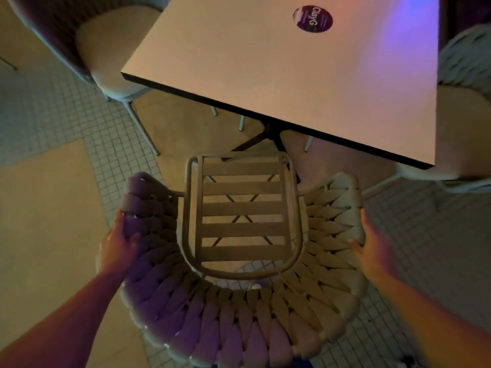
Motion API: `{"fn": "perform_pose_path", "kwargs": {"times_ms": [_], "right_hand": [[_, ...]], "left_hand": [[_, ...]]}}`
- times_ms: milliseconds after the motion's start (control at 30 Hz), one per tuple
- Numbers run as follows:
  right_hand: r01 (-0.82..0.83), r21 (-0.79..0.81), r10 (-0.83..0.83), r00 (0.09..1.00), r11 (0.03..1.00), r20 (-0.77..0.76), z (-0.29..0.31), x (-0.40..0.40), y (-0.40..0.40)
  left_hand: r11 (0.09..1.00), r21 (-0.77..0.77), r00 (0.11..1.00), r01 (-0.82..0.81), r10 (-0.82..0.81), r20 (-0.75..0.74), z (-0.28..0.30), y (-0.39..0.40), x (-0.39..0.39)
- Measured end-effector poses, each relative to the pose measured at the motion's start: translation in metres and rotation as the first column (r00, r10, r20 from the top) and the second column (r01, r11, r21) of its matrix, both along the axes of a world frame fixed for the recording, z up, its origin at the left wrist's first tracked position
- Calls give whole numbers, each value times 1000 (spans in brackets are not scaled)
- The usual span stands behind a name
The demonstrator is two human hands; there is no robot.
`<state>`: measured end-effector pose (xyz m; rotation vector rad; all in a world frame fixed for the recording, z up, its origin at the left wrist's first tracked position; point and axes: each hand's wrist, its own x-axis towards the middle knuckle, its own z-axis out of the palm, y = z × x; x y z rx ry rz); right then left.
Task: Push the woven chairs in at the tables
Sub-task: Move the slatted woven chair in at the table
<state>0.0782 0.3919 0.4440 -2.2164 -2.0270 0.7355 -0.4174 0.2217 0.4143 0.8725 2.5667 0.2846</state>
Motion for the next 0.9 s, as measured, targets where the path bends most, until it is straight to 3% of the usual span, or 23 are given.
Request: {"fn": "perform_pose_path", "kwargs": {"times_ms": [667, 900], "right_hand": [[253, -19, -252, 968, 967, 14, -2, -27, -50], [319, -40, -319, 948, 947, 12, -3, -42, -64]], "left_hand": [[953, -36, 954, 300, -300, 14, 3, 95, -64], [948, -29, 948, 316, -315, 38, 4, 112, -78]]}}
